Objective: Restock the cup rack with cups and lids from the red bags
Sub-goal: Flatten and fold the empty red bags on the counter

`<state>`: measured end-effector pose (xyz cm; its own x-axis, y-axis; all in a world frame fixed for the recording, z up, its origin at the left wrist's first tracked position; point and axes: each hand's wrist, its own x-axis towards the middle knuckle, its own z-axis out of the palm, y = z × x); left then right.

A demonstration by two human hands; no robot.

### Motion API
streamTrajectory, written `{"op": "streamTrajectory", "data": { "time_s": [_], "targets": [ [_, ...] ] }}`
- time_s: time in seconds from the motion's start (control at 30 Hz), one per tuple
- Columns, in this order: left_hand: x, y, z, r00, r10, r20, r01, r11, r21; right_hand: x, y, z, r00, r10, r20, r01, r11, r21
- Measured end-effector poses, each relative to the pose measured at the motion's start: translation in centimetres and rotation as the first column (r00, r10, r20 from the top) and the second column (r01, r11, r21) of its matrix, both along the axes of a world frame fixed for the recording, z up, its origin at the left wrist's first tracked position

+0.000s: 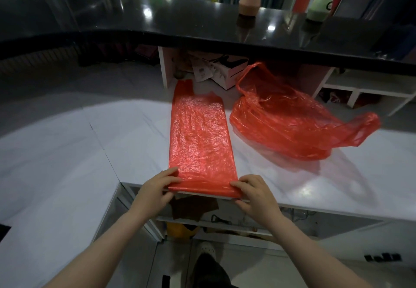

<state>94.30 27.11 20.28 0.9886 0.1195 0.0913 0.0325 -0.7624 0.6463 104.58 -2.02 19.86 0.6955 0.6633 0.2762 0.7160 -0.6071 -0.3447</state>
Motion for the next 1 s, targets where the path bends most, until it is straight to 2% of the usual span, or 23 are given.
{"op": "streamTrajectory", "data": {
  "time_s": [0.17, 0.3, 0.47, 0.57, 0.8, 0.9, 0.97, 1.0],
  "targets": [
    [0.2, 0.0, 0.7, 1.000, 0.027, 0.002, -0.026, 0.999, -0.046, -0.1, 0.3, -0.3, 1.000, -0.024, 0.004, 0.024, 0.999, 0.036],
    [0.4, 0.3, 0.8, 0.998, 0.057, -0.021, -0.058, 0.997, -0.058, -0.1, 1.1, -0.1, 0.997, -0.045, -0.059, 0.052, 0.992, 0.112],
    [0.7, 0.3, 1.0, 0.989, 0.145, 0.015, -0.143, 0.986, -0.081, 1.0, 2.6, 0.6, 0.930, -0.171, -0.324, 0.239, 0.954, 0.182],
    [1.0, 0.2, 1.2, 0.973, 0.232, 0.013, -0.228, 0.963, -0.145, 1.9, 3.5, 0.8, 0.891, -0.215, -0.399, 0.311, 0.931, 0.193],
    [1.3, -0.2, 1.2, 0.956, 0.290, -0.041, -0.292, 0.938, -0.188, 3.3, 5.1, 0.7, 0.872, -0.333, -0.360, 0.393, 0.913, 0.108],
    [1.3, -0.7, 1.2, 0.962, 0.270, -0.046, -0.274, 0.948, -0.163, 3.6, 5.5, 0.4, 0.881, -0.376, -0.286, 0.399, 0.917, 0.026],
    [1.1, -1.0, 0.9, 0.964, 0.266, -0.001, -0.264, 0.959, -0.106, 3.6, 5.6, 0.4, 0.884, -0.398, -0.245, 0.408, 0.913, -0.014],
    [1.0, -1.1, 0.7, 0.965, 0.255, 0.057, -0.255, 0.967, -0.015, 3.6, 5.7, 0.4, 0.882, -0.408, -0.236, 0.415, 0.910, -0.024]
  ]
}}
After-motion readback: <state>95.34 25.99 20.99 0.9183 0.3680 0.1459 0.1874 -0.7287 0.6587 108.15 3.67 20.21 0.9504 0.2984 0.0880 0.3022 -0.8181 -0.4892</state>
